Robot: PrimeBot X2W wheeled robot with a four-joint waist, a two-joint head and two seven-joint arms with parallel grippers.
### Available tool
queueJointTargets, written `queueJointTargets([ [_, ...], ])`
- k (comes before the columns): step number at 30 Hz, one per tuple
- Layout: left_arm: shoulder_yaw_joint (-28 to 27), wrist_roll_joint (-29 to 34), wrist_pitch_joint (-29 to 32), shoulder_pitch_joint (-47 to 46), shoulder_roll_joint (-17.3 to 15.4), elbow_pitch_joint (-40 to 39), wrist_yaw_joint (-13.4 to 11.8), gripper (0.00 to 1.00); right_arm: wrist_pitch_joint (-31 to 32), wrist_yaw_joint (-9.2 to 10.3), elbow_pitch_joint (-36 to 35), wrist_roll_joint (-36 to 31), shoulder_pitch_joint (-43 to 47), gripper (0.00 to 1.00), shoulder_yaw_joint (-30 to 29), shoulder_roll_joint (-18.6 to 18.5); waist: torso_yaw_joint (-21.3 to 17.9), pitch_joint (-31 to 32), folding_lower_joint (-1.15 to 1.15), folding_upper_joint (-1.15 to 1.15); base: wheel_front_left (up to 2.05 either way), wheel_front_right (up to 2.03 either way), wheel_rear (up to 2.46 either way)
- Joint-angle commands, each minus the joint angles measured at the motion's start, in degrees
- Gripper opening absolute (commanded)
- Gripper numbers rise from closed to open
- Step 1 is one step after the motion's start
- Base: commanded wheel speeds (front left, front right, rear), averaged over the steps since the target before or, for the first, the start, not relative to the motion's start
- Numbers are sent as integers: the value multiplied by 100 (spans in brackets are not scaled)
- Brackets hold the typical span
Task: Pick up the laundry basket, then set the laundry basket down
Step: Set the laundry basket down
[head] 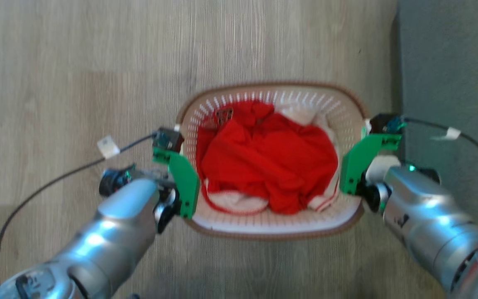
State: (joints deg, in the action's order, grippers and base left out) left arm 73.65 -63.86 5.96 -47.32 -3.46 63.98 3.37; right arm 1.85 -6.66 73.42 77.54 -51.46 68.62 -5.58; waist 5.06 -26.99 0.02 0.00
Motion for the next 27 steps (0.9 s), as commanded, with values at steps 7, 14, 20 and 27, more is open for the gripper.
queueJointTargets([
  [7,-30,248,-299,-660,58,-357,-107,0,-436,-83,-21,-146,-477,0,-46,93,130,-1239,-2,0,0,0,0],
  [14,-30,636,-643,-994,58,-301,-268,0,-652,-83,30,-121,-744,0,-164,97,64,-1828,-2,0,0,0,0],
  [20,-29,695,-727,-1187,58,-238,-306,0,-809,-83,46,-161,-913,0,-195,122,-3,-2202,-2,0,0,0,0],
  [27,-50,484,-739,-1280,58,-210,-281,0,-979,-83,51,-355,-1016,0,-93,41,-45,-2415,-2,0,0,0,0],
])
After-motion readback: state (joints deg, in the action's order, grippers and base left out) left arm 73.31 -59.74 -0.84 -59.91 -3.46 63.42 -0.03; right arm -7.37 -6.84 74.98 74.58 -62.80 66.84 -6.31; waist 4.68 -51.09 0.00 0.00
